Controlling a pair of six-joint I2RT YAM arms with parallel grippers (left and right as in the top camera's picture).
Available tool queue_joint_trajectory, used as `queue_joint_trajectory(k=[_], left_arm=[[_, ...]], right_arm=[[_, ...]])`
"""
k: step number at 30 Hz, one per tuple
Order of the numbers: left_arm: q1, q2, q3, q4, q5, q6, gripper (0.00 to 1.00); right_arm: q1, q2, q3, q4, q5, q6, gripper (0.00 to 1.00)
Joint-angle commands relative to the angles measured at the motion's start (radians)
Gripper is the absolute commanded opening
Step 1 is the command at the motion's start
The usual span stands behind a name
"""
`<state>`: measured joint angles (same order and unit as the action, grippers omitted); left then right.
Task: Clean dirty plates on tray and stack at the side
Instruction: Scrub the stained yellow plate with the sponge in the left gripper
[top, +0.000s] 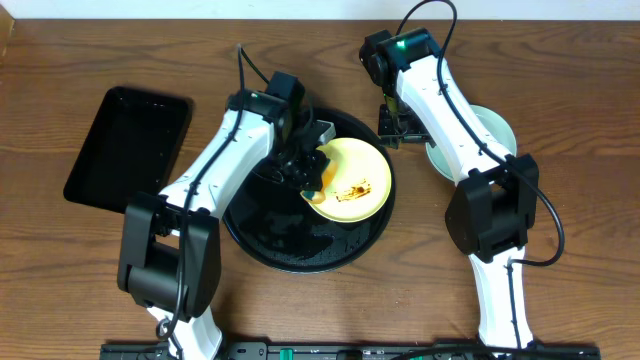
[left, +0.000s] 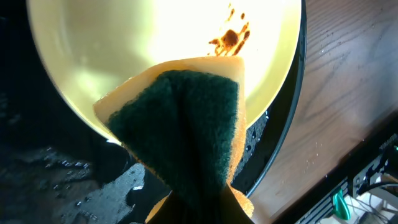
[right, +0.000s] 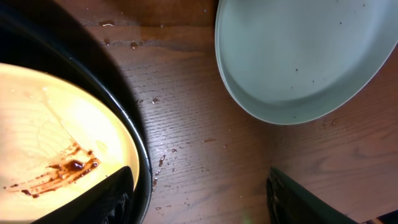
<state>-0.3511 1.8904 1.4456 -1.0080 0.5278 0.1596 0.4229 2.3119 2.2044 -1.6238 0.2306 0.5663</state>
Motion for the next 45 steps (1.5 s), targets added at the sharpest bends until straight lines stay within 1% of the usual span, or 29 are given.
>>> queue_joint_trajectory(k=[1,7,15,22,28,30,33,36,45], left_arm=[[-0.013,-0.013,-0.048,0.036,0.045,-0.051,0.07],[-0.027,-0.011,-0.116,0.113,0.068,-0.094,0.07],[-0.026,0.042,-0.129,0.151,0.067,-0.131,0.07],[-0.026,0.117,-0.129,0.163,0.059,-0.133,0.07],[-0.023,0.124,-0.129,0.162,-0.057,-0.159,0.07],[-0.018,0.124,-0.129,0.161,-0.073,-0.162,0.07],[0.003,0.124,-0.128,0.161,-0.088,-0.167,0.07],[0.035,0.124,-0.128,0.161,-0.148,-0.191,0.07],[0.221,0.124,-0.121,0.161,-0.266,-0.244,0.07]], right_arm=[[0.001,-0.017,-0.003,0.0,0.0,-0.007,0.66],[0.001,-0.017,-0.003,0.0,0.0,-0.014,0.66],[0.001,-0.017,-0.003,0.0,0.0,-0.022,0.66],[0.001,-0.017,-0.003,-0.001,0.0,-0.03,0.67],[0.001,-0.017,-0.003,-0.002,0.0,-0.03,0.67],[0.001,-0.017,-0.003,-0.002,0.0,-0.03,0.68],[0.001,-0.017,-0.003,-0.004,0.0,-0.033,0.68],[0.001,-0.017,-0.003,-0.005,0.0,-0.033,0.68],[0.002,-0.017,-0.003,-0.008,-0.003,-0.044,0.69]])
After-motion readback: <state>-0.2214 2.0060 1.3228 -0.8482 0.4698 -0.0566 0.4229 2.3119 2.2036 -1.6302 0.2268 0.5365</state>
